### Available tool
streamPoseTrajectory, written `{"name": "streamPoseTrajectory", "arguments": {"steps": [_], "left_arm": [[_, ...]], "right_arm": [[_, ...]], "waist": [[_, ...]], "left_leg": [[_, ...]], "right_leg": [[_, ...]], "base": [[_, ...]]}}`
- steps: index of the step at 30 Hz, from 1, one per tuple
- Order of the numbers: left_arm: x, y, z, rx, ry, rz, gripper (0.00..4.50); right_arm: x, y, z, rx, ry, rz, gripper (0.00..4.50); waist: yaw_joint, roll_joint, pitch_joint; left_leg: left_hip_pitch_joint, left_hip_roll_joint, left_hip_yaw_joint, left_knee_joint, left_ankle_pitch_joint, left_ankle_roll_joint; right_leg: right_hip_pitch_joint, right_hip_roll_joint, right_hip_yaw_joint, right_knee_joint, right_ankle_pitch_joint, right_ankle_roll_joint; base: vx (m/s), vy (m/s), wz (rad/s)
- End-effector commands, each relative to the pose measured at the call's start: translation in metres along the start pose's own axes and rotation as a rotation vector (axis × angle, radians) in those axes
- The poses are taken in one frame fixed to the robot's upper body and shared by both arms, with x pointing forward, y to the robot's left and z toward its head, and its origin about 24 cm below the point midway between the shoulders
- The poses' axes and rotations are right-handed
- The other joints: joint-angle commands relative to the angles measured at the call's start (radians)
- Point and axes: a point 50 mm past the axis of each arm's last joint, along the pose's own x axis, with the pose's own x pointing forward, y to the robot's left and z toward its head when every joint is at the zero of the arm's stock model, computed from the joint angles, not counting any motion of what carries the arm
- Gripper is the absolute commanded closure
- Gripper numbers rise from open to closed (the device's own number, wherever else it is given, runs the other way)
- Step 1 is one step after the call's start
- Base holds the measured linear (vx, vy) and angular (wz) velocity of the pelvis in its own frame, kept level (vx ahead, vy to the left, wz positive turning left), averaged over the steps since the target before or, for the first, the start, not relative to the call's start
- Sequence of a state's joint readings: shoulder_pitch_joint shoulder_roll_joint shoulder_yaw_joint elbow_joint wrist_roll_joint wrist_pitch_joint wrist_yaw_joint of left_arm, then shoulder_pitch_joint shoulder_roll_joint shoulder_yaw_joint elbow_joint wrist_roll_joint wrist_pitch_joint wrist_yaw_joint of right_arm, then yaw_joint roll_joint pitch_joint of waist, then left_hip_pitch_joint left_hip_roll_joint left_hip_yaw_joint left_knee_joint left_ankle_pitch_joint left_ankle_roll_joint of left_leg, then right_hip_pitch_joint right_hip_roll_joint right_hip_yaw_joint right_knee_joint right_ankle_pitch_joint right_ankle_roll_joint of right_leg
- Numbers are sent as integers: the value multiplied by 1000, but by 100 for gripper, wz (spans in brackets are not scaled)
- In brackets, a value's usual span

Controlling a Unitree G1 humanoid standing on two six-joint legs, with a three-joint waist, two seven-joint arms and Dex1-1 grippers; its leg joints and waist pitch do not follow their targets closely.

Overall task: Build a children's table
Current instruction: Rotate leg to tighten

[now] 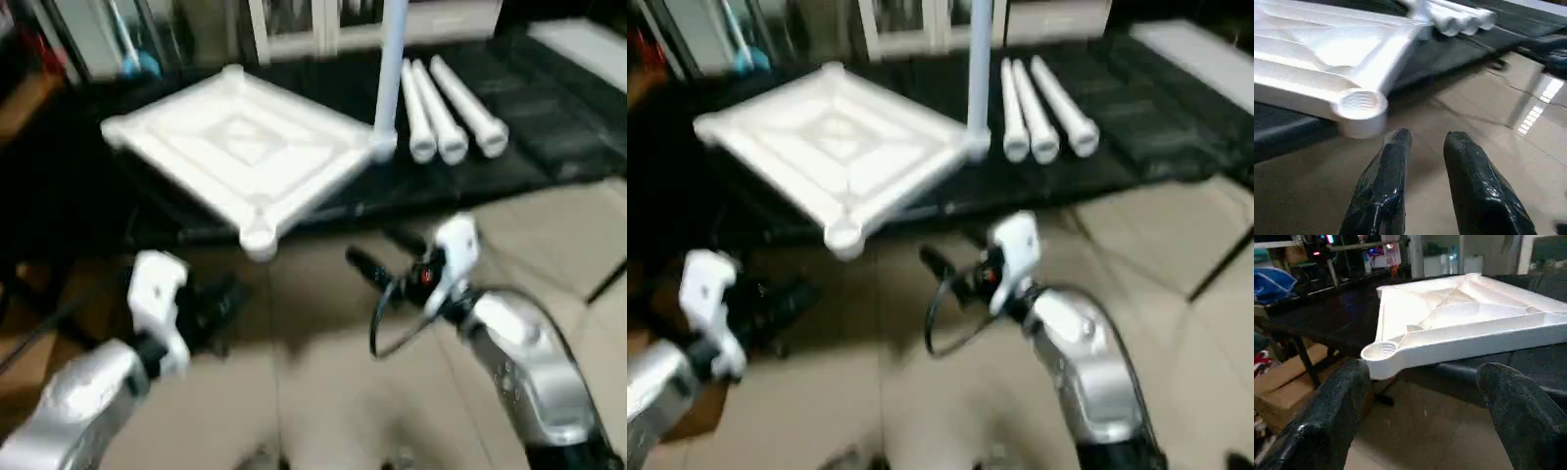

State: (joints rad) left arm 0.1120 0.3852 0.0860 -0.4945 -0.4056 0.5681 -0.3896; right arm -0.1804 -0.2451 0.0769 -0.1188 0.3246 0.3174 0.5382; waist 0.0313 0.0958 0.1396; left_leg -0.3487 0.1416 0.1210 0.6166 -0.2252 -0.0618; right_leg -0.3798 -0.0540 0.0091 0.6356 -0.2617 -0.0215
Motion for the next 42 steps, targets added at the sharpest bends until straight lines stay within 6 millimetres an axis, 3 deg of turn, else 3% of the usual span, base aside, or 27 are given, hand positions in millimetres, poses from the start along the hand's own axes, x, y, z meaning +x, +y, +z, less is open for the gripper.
{"name": "streamPoseTrajectory", "arguments": {"steps": [1,4,8,10,11,12,13,14,15,16,17,18,19,21,22,23,24,25,26,30,33,34,35,37,39,41,42], "left_arm": [[-1,6,0,14,-1,50,310],[0,5,1,11,-4,46,310],[-1,1,-4,35,35,17,310],[-1,3,-6,46,55,20,310],[-1,4,-7,47,57,22,310],[0,4,-9,54,67,19,310],[0,5,-11,63,80,16,310],[1,5,-14,77,101,3,310],[1,5,-15,83,112,-6,310],[1,6,-16,94,124,-14,310],[1,6,-16,94,124,-14,310],[3,6,-15,106,132,-21,310],[3,5,-14,119,143,-38,310],[4,4,-14,136,164,-73,310],[5,3,-14,151,180,-97,310],[5,2,-15,163,198,-116,310],[6,1,-15,166,212,-130,310],[8,1,-17,174,236,-153,310],[8,1,-17,176,241,-154,310],[18,8,-16,187,199,-69,310],[22,8,-13,71,81,48,310],[22,8,-13,51,54,92,310],[21,8,-14,12,7,184,310],[15,-2,-20,25,-46,254,310],[12,-6,-26,32,-47,296,310],[9,-10,-31,43,-45,334,310],[8,-17,-36,62,-50,344,310]], "right_arm": [[-1,0,2,-7,-5,-13,64],[-2,2,1,-6,-2,-10,64],[-2,1,-1,-16,11,-11,64],[-1,0,0,-21,10,-14,64],[0,0,0,-25,9,-14,64],[0,0,0,-29,9,-13,64],[0,1,-1,-33,9,-11,64],[1,2,-2,-47,13,-7,64],[1,2,-3,-57,15,-4,64],[1,4,-4,-66,18,2,64],[1,4,-4,-66,18,2,64],[1,5,-7,-79,28,11,64],[1,6,-9,-82,32,17,64],[2,8,-10,-85,35,22,64],[3,8,-11,-86,36,23,64],[4,8,-11,-83,34,24,64],[4,8,-11,-79,32,26,64],[5,8,-11,-79,33,31,64],[6,8,-11,-80,34,33,64],[10,7,-9,-93,35,52,64],[9,-1,-17,-96,97,-33,64],[8,-3,-19,-87,115,-63,64],[5,-8,-25,-68,152,-120,64],[-7,-13,-31,-84,145,-191,64],[-14,-15,-35,-53,128,-252,64],[-21,-17,-39,-9,120,-302,64],[-25,-15,-45,-40,144,-303,64]], "waist": [[-21,-3,-42],[-35,-3,-42],[-51,-2,-44],[-59,-2,-32],[-60,6,-29],[-65,9,-24],[-63,25,-21],[2,60,-34],[24,36,-35],[13,-23,-51],[13,-23,-51],[25,-5,-52],[36,7,-54],[30,8,-65],[24,16,-63],[19,9,-58],[13,15,-61],[9,-4,-67],[9,5,-68],[-8,-10,-68],[-13,-2,-81],[-13,-9,-85],[-9,-5,-95],[-5,-16,-107],[-2,-19,-109],[-2,-22,-103],[-1,-29,-96]], "left_leg": [[22,53,-27,-118,-566,-39],[10,48,-32,-121,-560,-33],[2,50,-33,-134,-560,-15],[4,49,-33,-144,-618,-11],[7,48,-32,-148,-646,-12],[7,54,-26,-169,-726,-12],[-13,65,-24,-199,-778,-14],[-98,99,-3,-266,-863,-20],[-49,89,43,-256,-752,2],[79,20,14,-27,-357,9],[79,20,14,-27,-357,9],[-1,11,-38,12,31,61],[-2,39,-38,-55,-50,20],[0,52,-22,-96,-236,-2],[-7,50,-14,-103,-310,-5],[-9,54,-14,-106,-338,-6],[-20,56,-19,-112,-355,-12],[-29,57,-20,-114,-327,-5],[-28,57,-19,-114,-318,-2],[-34,54,-8,-110,-283,10],[-36,58,-4,-102,-186,22],[-38,58,-3,-100,-152,28],[-38,55,-2,-89,-70,47],[-48,53,1,-73,82,107],[-46,54,5,-69,98,137],[-43,62,8,-75,45,164],[-42,67,8,-84,-25,164]], "right_leg": [[7,-49,13,-108,-409,-91],[8,-66,9,-128,-542,-36],[22,-68,-16,-141,-500,-23],[15,-63,-31,-153,-539,-4],[14,-60,-40,-155,-562,4],[22,-38,-80,-153,-559,19],[49,-27,-99,-119,-499,17],[128,-23,-88,82,-185,-12],[63,-24,-27,69,-248,8],[-66,-135,40,-179,-803,27],[-66,-135,40,-179,-803,27],[-7,-161,72,-186,-923,0],[-2,-112,35,-143,-727,-40],[-13,-50,19,-94,-410,-89],[-10,-53,20,-93,-385,-109],[-13,-57,19,-96,-394,-115],[-2,-64,14,-94,-388,-115],[4,-65,12,-92,-337,-113],[2,-65,11,-91,-322,-114],[4,-67,13,-95,-249,-131],[14,-67,6,-88,-86,-168],[19,-67,5,-87,-28,-180],[23,-64,2,-75,100,-201],[38,-64,-4,-61,321,-217],[36,-64,-5,-61,354,-208],[32,-67,-6,-71,272,-209],[30,-69,-7,-81,167,-206]], "base": [[-69,51,-3],[-17,18,-4],[0,0,0],[0,0,0],[-52,15,-11],[-67,1,-10],[-67,1,-10],[-95,-41,6],[-21,-129,19],[-21,-129,19],[-10,-132,6],[0,0,0],[0,0,0],[0,0,0],[0,0,0],[0,0,0],[0,0,0],[0,0,0],[0,0,0],[0,0,0],[20,7,-1],[61,20,-2],[71,26,-1],[77,31,0],[63,25,0],[26,11,0],[0,0,0]]}}
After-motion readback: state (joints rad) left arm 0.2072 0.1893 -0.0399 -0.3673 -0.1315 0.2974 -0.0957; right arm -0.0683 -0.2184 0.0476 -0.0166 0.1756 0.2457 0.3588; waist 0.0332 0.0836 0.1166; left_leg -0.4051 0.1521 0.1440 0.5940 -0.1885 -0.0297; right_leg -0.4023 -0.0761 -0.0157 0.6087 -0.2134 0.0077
